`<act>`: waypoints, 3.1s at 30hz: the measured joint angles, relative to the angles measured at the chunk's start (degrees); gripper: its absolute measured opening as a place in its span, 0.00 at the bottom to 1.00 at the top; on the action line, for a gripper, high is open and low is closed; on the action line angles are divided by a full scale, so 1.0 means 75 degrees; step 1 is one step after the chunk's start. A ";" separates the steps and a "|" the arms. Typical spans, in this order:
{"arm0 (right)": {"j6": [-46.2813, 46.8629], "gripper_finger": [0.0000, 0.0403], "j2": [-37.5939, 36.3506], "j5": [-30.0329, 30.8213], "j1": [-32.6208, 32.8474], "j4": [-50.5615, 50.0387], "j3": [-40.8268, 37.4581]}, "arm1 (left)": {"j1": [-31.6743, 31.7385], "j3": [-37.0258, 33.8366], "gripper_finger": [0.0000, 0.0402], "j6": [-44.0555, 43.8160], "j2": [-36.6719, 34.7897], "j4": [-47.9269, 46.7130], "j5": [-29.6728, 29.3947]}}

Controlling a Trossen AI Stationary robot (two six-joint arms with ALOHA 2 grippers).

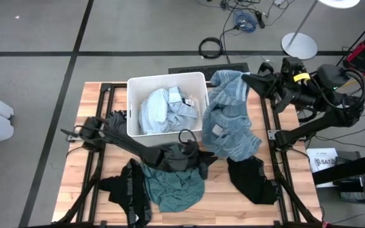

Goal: Sort clothes
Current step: Put the blue polo shirt into the white laundry organizer

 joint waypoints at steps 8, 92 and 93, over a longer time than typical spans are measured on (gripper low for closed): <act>0.0141 0.00 -0.0161 -0.0427 0.0000 -0.0502 0.0000 | 0.0026 0.0291 0.44 0.0138 0.1284 0.2840 -0.0044; -0.3969 0.00 0.0589 -0.2136 0.2347 0.4312 0.0160 | 0.0119 0.4543 0.01 0.5971 -0.4561 -0.3650 0.4933; -0.4007 0.00 0.0614 -0.2042 0.2492 0.4177 0.0160 | 0.0114 0.4543 0.01 0.5807 -0.4511 -0.3882 0.5104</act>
